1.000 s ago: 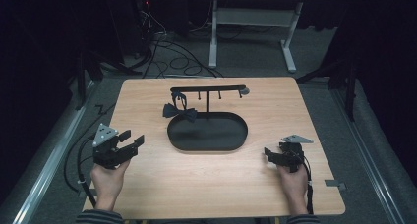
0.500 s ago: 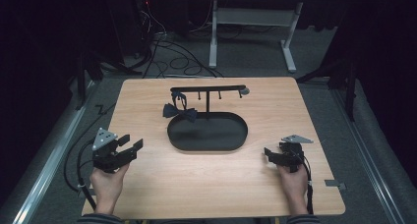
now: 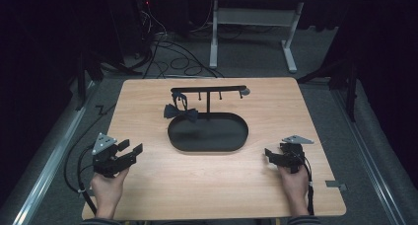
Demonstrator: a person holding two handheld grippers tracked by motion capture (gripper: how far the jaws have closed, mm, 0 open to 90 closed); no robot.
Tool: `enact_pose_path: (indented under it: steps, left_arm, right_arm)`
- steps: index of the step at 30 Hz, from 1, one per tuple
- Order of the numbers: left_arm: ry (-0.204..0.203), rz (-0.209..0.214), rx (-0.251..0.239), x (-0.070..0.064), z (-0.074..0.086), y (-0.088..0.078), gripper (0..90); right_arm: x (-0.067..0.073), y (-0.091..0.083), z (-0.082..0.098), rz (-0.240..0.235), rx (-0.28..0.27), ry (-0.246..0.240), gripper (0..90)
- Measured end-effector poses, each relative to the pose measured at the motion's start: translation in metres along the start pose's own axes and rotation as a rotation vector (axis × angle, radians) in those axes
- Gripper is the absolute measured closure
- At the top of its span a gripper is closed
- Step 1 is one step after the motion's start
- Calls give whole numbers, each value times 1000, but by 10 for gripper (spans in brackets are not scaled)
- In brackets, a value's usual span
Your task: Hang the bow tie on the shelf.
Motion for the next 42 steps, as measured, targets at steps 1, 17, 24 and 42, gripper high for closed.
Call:
enact_pose_path:
  steps: [1,17,24,42]
  left_arm:
    - [-2,1,2,0,1,1,453]
    - [-26,-1,38,5,15,7,447]
    - [-33,-2,55,5,23,11,445]
    - [-36,4,102,3,40,26,443]
  right_arm:
    - [0,0,0,0,0,0,308]
    - [0,0,0,1,0,0,308]
    - [0,0,0,2,2,-1,308]
    - [0,0,0,1,0,0,309]
Point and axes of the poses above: each handheld gripper's, and its own axes: y roughly forward along the jaws, z roughly out of its underside, x roughly to its left, the point moved 1 cm from there along y, roughly forward along the jaws, and after that the axes turned 4 degrees about z, right-handed, at the moved point
